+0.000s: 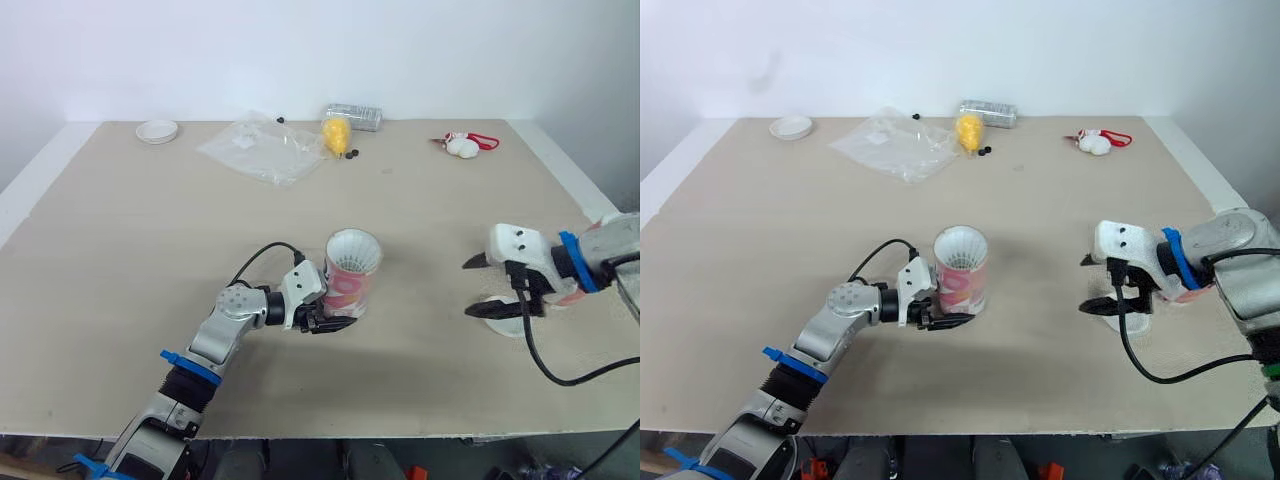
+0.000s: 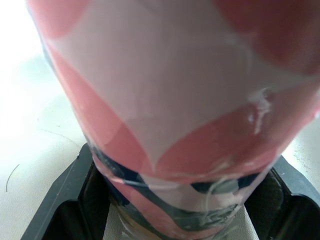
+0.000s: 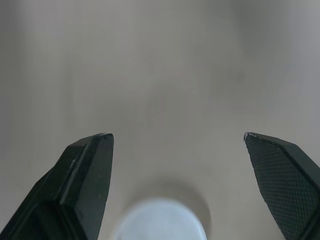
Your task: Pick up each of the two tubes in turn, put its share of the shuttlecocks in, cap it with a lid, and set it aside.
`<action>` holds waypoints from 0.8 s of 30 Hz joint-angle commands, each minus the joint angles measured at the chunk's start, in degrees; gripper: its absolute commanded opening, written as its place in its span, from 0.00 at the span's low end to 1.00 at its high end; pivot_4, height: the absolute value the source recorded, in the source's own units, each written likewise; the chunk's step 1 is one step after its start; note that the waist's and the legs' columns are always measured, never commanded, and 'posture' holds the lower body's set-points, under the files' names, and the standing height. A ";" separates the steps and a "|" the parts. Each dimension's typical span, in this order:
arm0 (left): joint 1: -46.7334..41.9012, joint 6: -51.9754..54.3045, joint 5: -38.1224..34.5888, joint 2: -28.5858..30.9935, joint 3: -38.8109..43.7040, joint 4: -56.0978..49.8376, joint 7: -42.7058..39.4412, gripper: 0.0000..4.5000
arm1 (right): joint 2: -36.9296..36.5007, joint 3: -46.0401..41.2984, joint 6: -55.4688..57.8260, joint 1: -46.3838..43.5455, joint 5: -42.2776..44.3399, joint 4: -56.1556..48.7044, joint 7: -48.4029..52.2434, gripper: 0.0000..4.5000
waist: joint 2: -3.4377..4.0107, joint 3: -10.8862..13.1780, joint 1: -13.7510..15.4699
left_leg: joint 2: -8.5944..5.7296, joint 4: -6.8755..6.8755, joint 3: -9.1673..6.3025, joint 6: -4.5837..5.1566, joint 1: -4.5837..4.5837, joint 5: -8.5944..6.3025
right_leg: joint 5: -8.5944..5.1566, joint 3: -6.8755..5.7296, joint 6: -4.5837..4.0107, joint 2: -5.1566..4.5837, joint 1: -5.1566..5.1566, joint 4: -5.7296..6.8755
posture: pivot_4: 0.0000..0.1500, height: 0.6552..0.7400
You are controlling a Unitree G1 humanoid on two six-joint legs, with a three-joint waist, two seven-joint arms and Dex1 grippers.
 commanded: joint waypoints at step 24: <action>1.67 -0.29 0.22 1.65 -0.93 0.05 -0.03 0.73 | 9.52 5.79 -36.80 -19.31 -19.27 40.71 3.55 0.99 | 0.01 -0.01 -0.03 | 0.00 -0.19 -0.02 -0.01 0.30 0.01 | 0.04 0.01 0.03 0.01 0.23 0.00 | 1.00 1.00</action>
